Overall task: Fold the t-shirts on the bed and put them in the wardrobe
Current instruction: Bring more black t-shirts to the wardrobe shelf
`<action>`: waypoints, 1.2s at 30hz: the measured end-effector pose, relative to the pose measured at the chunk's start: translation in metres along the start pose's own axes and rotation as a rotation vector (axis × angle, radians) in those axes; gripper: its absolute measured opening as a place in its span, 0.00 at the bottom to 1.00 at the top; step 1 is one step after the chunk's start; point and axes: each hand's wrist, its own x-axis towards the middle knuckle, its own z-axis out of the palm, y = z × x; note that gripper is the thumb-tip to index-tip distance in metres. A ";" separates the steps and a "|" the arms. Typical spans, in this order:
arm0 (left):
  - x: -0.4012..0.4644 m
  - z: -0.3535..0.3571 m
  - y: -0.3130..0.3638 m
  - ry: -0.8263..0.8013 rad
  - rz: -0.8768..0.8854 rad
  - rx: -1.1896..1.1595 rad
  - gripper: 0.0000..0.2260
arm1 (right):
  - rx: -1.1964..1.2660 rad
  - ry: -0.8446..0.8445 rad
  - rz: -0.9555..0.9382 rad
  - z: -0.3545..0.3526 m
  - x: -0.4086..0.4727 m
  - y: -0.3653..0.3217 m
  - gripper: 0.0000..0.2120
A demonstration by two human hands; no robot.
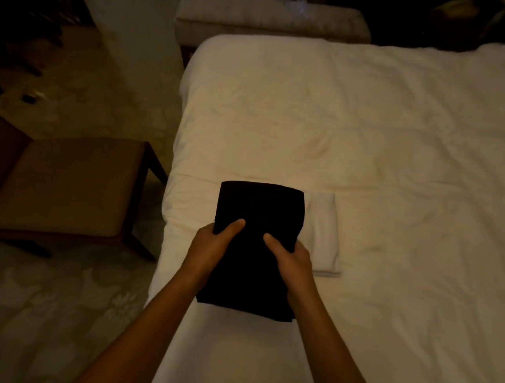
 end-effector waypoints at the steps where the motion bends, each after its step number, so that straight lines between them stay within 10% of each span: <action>1: -0.016 0.001 0.012 -0.018 0.015 0.004 0.06 | 0.010 0.015 -0.018 -0.005 -0.018 -0.012 0.22; 19: -0.305 0.143 0.140 -0.528 0.300 0.268 0.13 | 0.187 0.489 -0.240 -0.200 -0.336 -0.132 0.18; 36: -0.601 0.395 0.004 -0.924 0.318 0.384 0.12 | 0.341 0.910 -0.208 -0.490 -0.606 0.004 0.25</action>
